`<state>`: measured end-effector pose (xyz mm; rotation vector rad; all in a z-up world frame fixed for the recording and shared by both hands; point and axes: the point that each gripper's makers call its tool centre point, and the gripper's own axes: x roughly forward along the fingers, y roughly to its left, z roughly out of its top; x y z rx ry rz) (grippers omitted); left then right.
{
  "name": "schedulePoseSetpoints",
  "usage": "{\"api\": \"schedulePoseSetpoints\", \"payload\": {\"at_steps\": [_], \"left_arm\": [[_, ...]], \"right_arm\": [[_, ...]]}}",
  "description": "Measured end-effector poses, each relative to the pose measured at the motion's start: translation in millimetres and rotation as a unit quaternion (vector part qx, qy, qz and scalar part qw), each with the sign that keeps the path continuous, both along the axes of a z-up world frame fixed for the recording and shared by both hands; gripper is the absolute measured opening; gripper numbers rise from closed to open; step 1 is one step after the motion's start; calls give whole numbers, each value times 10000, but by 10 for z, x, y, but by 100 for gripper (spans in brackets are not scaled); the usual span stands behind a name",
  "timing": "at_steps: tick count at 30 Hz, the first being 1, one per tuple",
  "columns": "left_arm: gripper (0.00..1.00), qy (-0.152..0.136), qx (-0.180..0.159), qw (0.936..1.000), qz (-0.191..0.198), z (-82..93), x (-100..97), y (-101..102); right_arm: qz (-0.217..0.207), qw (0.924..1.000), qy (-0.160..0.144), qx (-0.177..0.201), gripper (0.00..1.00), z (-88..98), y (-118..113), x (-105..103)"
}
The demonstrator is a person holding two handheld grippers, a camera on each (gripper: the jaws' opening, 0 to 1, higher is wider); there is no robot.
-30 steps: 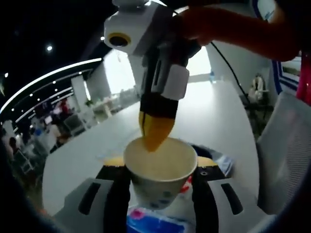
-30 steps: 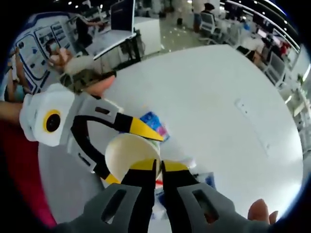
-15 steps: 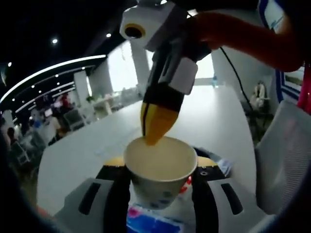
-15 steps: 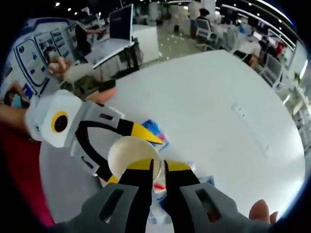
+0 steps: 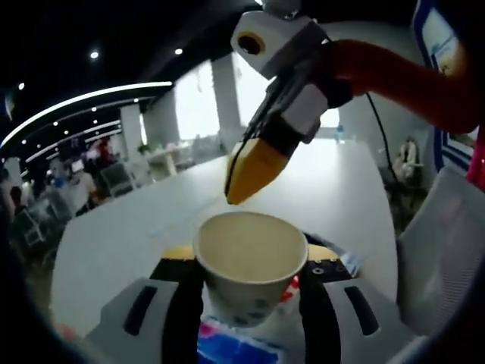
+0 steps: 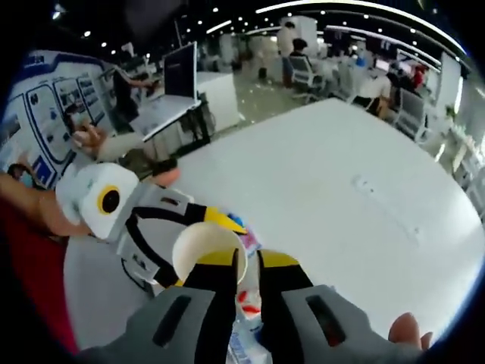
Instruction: Arrange the tabletop items into an orderly group along one side of the table until the central work area is clear of visible clutter.
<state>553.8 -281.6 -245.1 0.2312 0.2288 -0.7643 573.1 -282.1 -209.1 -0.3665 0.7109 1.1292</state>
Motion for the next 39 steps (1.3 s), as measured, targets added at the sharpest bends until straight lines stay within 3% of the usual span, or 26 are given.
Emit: {"api": "schedulePoseSetpoints", "payload": {"at_steps": [3, 16, 23, 39], "left_arm": [[47, 35, -66, 10000, 21, 4, 8, 8], [47, 74, -179, 9998, 93, 48, 34, 63], [47, 142, -244, 9995, 147, 34, 49, 117], [46, 263, -431, 9983, 281, 40, 120, 218]], "right_arm": [[-65, 9995, -8, 296, 10, 41, 14, -11], [-188, 9943, -402, 969, 17, 118, 26, -12], [-307, 9922, -471, 1110, 24, 46, -64, -25], [-435, 9841, -636, 1598, 41, 67, -135, -86]]}}
